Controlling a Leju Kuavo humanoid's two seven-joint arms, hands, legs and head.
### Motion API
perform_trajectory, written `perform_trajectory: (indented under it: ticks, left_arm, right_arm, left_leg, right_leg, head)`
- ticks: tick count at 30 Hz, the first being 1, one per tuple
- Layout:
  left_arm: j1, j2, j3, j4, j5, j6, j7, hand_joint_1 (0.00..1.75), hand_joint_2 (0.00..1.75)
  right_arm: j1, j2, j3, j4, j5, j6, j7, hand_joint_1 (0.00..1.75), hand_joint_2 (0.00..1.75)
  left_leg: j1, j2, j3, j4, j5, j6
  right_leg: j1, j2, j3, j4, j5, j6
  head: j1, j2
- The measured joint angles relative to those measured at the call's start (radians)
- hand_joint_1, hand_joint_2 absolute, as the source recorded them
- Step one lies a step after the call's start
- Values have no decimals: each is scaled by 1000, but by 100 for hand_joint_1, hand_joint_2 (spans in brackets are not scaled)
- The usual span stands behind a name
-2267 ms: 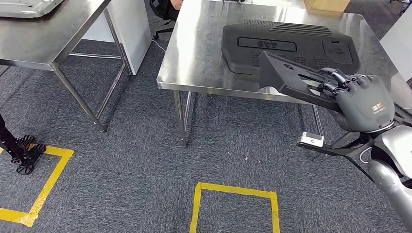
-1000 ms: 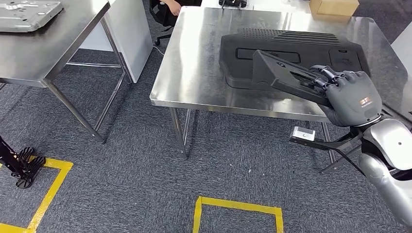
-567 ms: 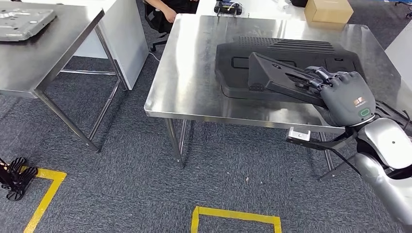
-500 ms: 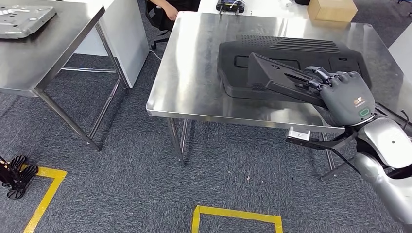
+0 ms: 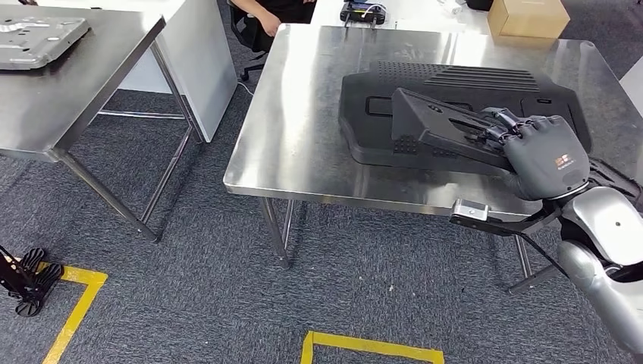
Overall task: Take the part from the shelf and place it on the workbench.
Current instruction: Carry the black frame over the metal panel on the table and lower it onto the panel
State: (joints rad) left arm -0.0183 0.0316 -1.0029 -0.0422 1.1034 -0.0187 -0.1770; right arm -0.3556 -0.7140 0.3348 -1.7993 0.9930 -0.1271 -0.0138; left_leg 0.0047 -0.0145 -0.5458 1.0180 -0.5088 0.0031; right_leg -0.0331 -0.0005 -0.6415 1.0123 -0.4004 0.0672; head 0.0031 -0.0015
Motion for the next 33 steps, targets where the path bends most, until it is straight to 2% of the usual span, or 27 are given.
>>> perform_trajectory:
  ticks: [2,3,5,6,7,8,9,11,12,13,16,18,19,21,22,23,24,26,27,28,29,31,33]
  left_arm:
    - [-1,-1,-2,0,1,-1,-1,0,0]
    - [-1,-1,-2,0,2,-2,-2,0,0]
    - [-2,-1,-4,-1,6,-5,-4,0,0]
    - [-3,-1,-5,-1,8,-7,-5,0,0]
    - [-3,-1,-6,-1,10,-8,-6,0,0]
    - [-3,-1,-7,-2,11,-8,-6,0,0]
    - [-2,0,-8,-2,12,-8,-6,0,0]
    - [-1,2,-10,-2,14,-8,-6,0,0]
    - [-1,3,-11,-2,14,-8,-6,0,0]
    - [-2,4,-11,-2,14,-8,-6,0,0]
    - [-4,5,-15,-3,14,-8,-7,0,0]
    - [-4,5,-17,-5,14,-8,-7,0,0]
    - [-4,4,-18,-6,14,-8,-7,0,0]
    - [-6,5,-18,-7,15,-8,-7,0,0]
    - [-7,5,-19,-7,16,-8,-7,0,0]
    - [-6,5,-20,-8,16,-8,-7,0,0]
    - [-5,5,-20,-8,17,-8,-7,0,0]
    - [-5,7,-23,-9,18,-8,-7,0,0]
    - [-6,9,-25,-9,18,-8,-7,0,0]
    - [-7,11,-27,-9,19,-8,-6,0,0]
    - [-7,14,-28,-9,20,-9,-6,0,0]
    - [-8,16,-30,-10,22,-10,-6,0,0]
    - [-7,15,-32,-10,26,-10,-6,0,0]
  right_arm:
    - [-12,0,1,4,0,13,-5,175,175]
    - [-22,1,3,8,0,20,-7,175,175]
    - [-48,3,13,19,0,37,-9,175,175]
    - [-60,5,18,25,0,44,-11,175,175]
    - [-70,8,24,32,0,50,-11,175,175]
    - [-78,10,30,38,0,54,-12,175,175]
    - [-86,11,37,43,-1,58,-12,175,175]
    - [-101,14,47,54,-2,64,-13,175,175]
    - [-108,14,51,60,-3,67,-13,175,175]
    - [-114,14,54,65,-4,70,-13,175,175]
    - [-136,15,68,82,-8,74,-12,175,175]
    - [-149,14,74,92,-11,75,-12,175,175]
    - [-156,14,76,96,-12,76,-12,175,175]
    - [-166,14,81,105,-11,79,-12,175,175]
    - [-168,14,86,111,-11,83,-12,175,175]
    - [-168,15,93,117,-10,87,-12,175,175]
    - [-170,15,100,124,-7,92,-12,175,175]
    - [-185,16,115,139,-2,103,-12,175,175]
    - [-198,16,122,146,0,109,-12,175,175]
    - [-212,17,130,155,0,116,-12,175,175]
    - [-226,17,136,164,-1,123,-11,175,175]
    - [-243,16,147,177,-4,133,-10,175,175]
    - [-254,12,151,185,-11,136,-10,175,175]
  left_leg:
    - [5,5,-9,30,-17,-8]
    - [7,8,-29,72,-34,-11]
    - [7,10,-107,210,-82,-14]
    - [7,10,-150,274,-97,-15]
    - [7,10,-184,312,-96,-13]
    - [6,10,-197,307,-72,-10]
    - [5,10,-192,265,-30,-5]
    - [1,10,-146,127,63,8]
    - [-3,10,-123,71,87,12]
    - [-6,10,-108,39,95,15]
    - [-9,10,-95,19,86,23]
    - [-4,9,-86,7,85,31]
    - [-2,8,-82,3,84,35]
    - [-3,5,-77,2,77,40]
    - [-3,4,-73,2,72,41]
    - [-2,3,-67,2,67,40]
    - [0,2,-59,2,61,38]
    - [1,-1,-42,3,46,28]
    - [0,-2,-37,4,39,21]
    - [-3,-2,-33,5,33,16]
    - [-6,-1,-31,4,28,11]
    - [-3,0,-29,4,21,4]
    - [1,5,-45,45,1,-3]
  right_leg:
    - [-3,2,10,-1,-8,-18]
    - [-4,3,17,-2,-12,-26]
    - [1,3,31,-2,-22,-40]
    - [4,3,38,-2,-28,-45]
    - [7,3,47,-2,-34,-49]
    - [9,4,56,-2,-41,-50]
    - [11,4,67,-2,-49,-49]
    - [13,6,87,-2,-64,-43]
    - [15,7,93,-1,-71,-39]
    - [17,8,95,-1,-75,-34]
    - [17,6,94,-5,-84,-21]
    - [17,3,70,34,-102,-16]
    - [17,2,39,83,-117,-17]
    - [17,2,-46,210,-146,-18]
    - [16,2,-83,255,-148,-15]
    - [14,2,-103,264,-134,-7]
    - [11,2,-102,235,-105,5]
    - [2,-2,-54,104,-31,30]
    - [1,-2,-29,48,-9,32]
    - [1,-1,-12,13,1,26]
    - [4,1,-5,2,-1,14]
    - [5,5,0,2,-7,-8]
    - [3,7,12,1,-15,-23]
  head:
    - [-2,0]
    - [-2,0]
    - [-3,0]
    - [-2,0]
    - [-2,0]
    - [-2,0]
    - [-2,0]
    - [-2,0]
    - [-3,0]
    - [-3,0]
    - [-3,0]
    - [-1,0]
    - [1,0]
    - [2,0]
    - [2,0]
    - [2,0]
    - [3,0]
    - [4,0]
    - [4,0]
    - [4,0]
    - [3,0]
    - [1,0]
    - [-1,0]
